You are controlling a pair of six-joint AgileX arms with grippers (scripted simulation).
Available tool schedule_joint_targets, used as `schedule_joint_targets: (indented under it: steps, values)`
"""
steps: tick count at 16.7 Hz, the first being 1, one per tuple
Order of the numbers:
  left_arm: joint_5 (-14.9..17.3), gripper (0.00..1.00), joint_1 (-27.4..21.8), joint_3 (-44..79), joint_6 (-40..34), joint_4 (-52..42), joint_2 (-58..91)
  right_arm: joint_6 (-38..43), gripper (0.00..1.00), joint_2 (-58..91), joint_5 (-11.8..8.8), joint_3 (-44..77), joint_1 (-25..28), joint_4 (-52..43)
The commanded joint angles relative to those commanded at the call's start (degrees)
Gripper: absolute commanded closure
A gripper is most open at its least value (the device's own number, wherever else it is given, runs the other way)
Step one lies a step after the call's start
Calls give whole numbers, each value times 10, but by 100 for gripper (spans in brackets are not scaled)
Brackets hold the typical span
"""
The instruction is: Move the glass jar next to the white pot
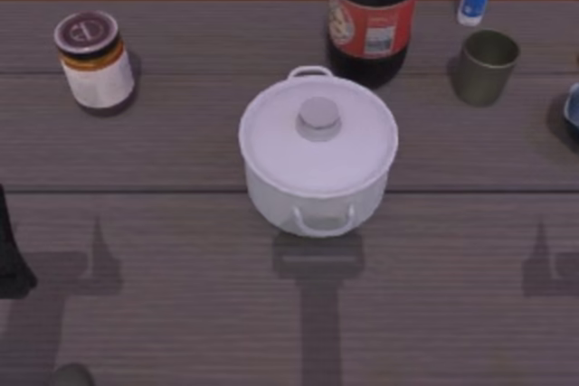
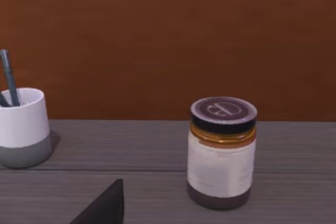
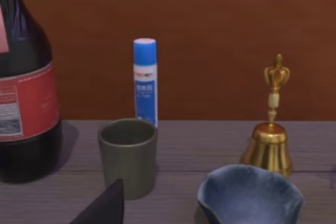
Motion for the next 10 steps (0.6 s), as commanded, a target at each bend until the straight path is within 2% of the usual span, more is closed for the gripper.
schedule_joint_targets:
  steps: [5, 10]
  values:
    - [5, 0, -2, 23, 4, -19, 31, 0, 0, 0, 0, 0, 0, 0]
    - [25, 0, -9, 145, 23, -105, 181, 0, 0, 0, 0, 0, 0, 0]
